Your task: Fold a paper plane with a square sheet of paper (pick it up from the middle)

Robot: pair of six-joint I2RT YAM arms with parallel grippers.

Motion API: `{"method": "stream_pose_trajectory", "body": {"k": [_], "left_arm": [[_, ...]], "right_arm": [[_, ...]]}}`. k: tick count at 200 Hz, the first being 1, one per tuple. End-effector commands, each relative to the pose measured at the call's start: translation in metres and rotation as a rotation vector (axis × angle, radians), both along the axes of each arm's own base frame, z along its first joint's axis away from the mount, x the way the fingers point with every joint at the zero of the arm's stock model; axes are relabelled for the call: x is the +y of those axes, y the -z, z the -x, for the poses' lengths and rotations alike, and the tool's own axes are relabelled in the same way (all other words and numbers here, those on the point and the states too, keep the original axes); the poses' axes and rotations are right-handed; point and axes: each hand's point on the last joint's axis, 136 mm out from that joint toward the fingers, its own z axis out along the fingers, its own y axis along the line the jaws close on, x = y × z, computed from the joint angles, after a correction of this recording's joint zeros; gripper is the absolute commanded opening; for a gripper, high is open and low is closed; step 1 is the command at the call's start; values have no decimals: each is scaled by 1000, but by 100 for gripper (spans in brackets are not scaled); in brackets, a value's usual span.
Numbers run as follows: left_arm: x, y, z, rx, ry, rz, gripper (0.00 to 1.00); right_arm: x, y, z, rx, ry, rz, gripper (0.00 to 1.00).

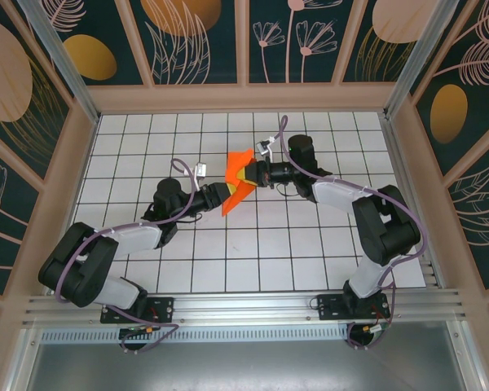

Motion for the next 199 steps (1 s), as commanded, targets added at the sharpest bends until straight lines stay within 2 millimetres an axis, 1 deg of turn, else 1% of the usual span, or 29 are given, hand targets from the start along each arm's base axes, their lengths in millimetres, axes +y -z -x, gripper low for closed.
{"method": "stream_pose_trajectory", "body": {"k": [1, 21, 34, 51, 62, 78, 95, 108, 112, 118, 125, 144, 158, 177, 188, 199], "left_arm": [[3, -3, -1, -39, -3, -5, 29], [2, -4, 0, -45, 5, -3, 21], [2, -2, 1, -41, 5, -6, 16], [4, 1, 0, -37, -6, -23, 11], [6, 4, -2, -34, -23, -47, 10], [11, 10, -5, -31, -53, -102, 10], [22, 21, -12, -18, -109, -214, 10], [39, 32, -20, 0, -191, -358, 10], [46, 38, -22, 9, -219, -411, 10], [56, 39, -26, 10, -260, -482, 10], [72, 46, -29, 30, -318, -581, 10], [113, 47, -33, 56, -454, -799, 10], [138, 43, -35, 65, -543, -937, 10], [167, 45, -32, 99, -631, -1120, 10], [177, 50, -31, 121, -659, -1214, 11], [183, 56, -30, 143, -673, -1292, 11]], "right_arm": [[0, 7, 1, 2, -19, 6, 0], [0, 10, 0, 8, -17, 21, 1], [-1, 13, -2, 9, -8, 39, 5], [-8, 14, -6, -16, 38, 79, 20], [-17, 13, -11, -43, 86, 118, 30], [-35, 10, -20, -87, 171, 177, 43], [-58, 12, -31, -126, 285, 265, 53], [-75, 14, -38, -166, 380, 343, 58], [-80, 15, -39, -174, 401, 365, 59], [-86, 12, -40, -195, 435, 387, 60], [-92, 11, -41, -209, 468, 404, 61], [-104, 11, -43, -229, 533, 436, 62], [-108, 13, -44, -229, 559, 447, 62], [-109, 16, -46, -219, 571, 451, 63], [-109, 19, -47, -209, 571, 455, 63], [-108, 24, -47, -197, 568, 462, 62]]}}
